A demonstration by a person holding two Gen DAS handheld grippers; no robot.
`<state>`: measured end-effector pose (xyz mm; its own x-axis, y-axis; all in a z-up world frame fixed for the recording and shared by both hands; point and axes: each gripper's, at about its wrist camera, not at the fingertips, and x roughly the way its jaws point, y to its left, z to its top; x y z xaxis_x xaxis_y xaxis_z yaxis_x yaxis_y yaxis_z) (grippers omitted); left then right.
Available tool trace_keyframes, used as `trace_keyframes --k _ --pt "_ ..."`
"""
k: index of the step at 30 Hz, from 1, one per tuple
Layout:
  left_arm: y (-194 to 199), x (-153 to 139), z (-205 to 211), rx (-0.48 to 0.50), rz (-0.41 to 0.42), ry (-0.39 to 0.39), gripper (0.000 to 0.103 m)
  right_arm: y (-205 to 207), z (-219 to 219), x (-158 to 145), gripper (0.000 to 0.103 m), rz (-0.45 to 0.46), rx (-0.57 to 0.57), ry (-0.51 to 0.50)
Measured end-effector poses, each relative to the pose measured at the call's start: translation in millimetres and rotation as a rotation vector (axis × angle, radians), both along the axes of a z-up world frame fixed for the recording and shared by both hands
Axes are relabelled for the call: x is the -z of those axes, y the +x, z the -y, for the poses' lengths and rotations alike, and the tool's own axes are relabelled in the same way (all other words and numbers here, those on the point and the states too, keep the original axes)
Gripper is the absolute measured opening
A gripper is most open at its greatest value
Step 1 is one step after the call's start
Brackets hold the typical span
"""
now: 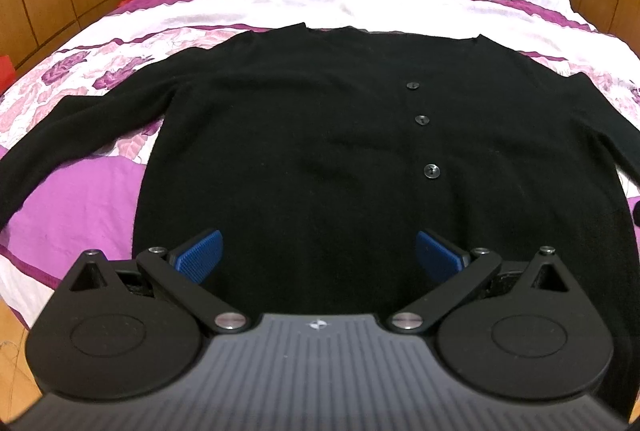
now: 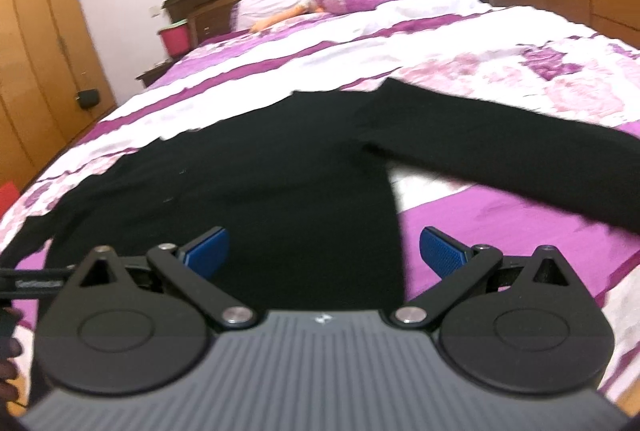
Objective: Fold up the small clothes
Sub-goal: 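Move the right tool toward the cardigan sleeve nearest it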
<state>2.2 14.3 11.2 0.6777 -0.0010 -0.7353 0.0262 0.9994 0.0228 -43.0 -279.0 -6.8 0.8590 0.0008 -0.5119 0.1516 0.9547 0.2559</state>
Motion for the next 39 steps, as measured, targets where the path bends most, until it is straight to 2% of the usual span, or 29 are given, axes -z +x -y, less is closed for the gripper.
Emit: trace_keyframes --k 11,21,27,39 --pt "10 -2 19 0.036 -0.054 -0.020 0.103 3 74 6 0.103 -0.036 0.138 -0.123" --pt "27 9 44 0.047 -0.100 0.002 0.103 5 132 31 0.103 -0.123 0.243 -0.231" --pt "39 23 58 0.051 -0.146 0.028 0.103 11 150 48 0.103 -0.135 0.237 -0.240" --pt "47 38 68 0.060 -0.164 0.074 0.103 9 162 58 0.103 -0.092 0.211 -0.231"
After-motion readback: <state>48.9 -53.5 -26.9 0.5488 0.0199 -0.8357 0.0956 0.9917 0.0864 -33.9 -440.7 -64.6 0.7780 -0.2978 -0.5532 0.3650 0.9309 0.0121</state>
